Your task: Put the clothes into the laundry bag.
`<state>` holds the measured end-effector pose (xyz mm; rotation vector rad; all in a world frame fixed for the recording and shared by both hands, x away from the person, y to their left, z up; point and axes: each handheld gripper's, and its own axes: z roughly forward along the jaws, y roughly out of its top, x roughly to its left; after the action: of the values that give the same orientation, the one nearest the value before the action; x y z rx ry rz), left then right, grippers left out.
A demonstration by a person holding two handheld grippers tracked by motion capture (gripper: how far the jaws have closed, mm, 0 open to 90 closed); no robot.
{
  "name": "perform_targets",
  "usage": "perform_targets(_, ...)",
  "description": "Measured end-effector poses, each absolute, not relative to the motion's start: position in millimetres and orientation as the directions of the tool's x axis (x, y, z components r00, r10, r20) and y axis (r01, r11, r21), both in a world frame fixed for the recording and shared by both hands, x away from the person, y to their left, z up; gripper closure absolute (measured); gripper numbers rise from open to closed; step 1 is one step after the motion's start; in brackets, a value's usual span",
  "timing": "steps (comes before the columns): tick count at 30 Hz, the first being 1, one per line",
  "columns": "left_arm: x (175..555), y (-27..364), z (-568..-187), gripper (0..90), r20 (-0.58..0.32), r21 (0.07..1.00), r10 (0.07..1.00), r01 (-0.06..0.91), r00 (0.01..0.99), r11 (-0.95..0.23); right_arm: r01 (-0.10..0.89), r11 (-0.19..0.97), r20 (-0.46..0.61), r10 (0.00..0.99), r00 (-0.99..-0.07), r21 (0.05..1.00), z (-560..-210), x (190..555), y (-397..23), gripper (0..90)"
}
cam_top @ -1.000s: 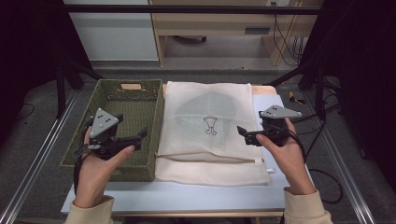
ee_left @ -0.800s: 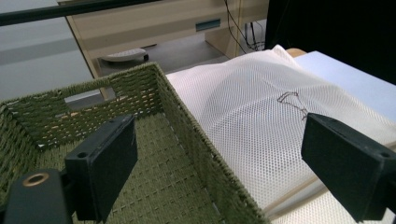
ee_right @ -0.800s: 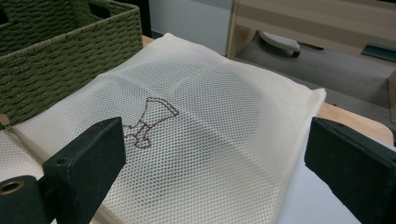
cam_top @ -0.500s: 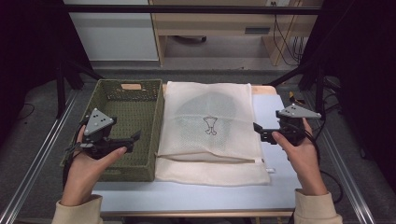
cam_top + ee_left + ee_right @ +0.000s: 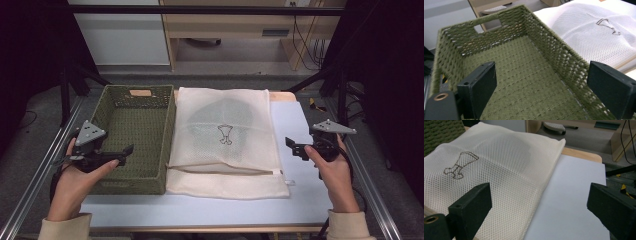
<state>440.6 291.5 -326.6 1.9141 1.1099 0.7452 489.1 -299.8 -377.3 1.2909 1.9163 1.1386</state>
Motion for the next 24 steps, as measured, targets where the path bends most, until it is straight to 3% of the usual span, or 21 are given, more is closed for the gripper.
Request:
perform_targets(20, 437, 326, -344, 7.9, 0.098, 0.847, 0.924, 0.457, 0.369, -0.272, 0.526, 0.135, 0.063, 0.938, -0.342, 0.84, -431, 484, -313, 7.1)
perform_targets(24, 430, 334, -346, 7.4, 0.103, 0.85, 0.934, 0.457, 0.342, -0.261, 0.511, 0.158, 0.026, 0.942, -0.336, 0.845, -441, 479, -312, 8.0)
